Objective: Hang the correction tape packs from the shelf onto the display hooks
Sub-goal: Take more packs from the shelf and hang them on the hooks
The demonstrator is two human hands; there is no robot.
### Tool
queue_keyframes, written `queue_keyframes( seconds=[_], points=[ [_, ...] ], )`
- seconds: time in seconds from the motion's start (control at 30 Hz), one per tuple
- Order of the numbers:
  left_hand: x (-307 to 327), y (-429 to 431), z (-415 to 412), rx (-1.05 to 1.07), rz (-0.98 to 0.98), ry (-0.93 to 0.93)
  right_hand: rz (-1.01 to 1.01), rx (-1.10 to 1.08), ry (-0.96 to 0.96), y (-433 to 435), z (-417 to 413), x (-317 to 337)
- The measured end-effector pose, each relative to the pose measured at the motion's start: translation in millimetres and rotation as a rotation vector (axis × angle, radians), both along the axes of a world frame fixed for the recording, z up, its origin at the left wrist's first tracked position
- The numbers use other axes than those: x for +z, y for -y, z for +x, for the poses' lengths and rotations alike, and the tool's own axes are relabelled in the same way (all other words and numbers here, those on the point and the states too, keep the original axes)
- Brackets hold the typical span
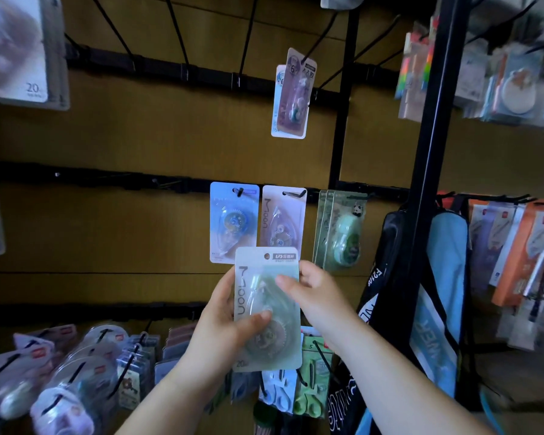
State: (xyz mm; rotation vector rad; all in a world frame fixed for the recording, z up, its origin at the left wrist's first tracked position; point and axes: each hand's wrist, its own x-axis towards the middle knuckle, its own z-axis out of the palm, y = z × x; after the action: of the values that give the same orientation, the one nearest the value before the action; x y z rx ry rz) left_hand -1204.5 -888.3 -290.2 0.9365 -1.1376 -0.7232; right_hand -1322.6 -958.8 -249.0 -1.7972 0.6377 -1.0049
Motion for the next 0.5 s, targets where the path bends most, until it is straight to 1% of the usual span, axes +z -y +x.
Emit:
queue_keyframes(
  seconds=[0.07, 0.2, 0.27, 0.37, 0.5],
  points=[
    [4, 0, -2, 0.008, -0.005, -0.015, -0.015, -0.042, 0.074, -2, 2, 7],
    [5, 5, -6, 0.083, 0.045, -0.021, -0.055, -0.189, 0.237, 5, 0, 22],
    [5, 8, -8, 0.100, 0.058, -0.008, -0.076, -0.219, 0.267, 10, -3, 29],
    [10, 11, -11, 0.123, 0.050, 0.009, -0.085, -0.209, 0.287, 15, -3, 37],
    [22, 14, -16, 0.139, 0.003, 0.009, -0.072, -0.186, 0.318, 19, -2, 49]
  ],
)
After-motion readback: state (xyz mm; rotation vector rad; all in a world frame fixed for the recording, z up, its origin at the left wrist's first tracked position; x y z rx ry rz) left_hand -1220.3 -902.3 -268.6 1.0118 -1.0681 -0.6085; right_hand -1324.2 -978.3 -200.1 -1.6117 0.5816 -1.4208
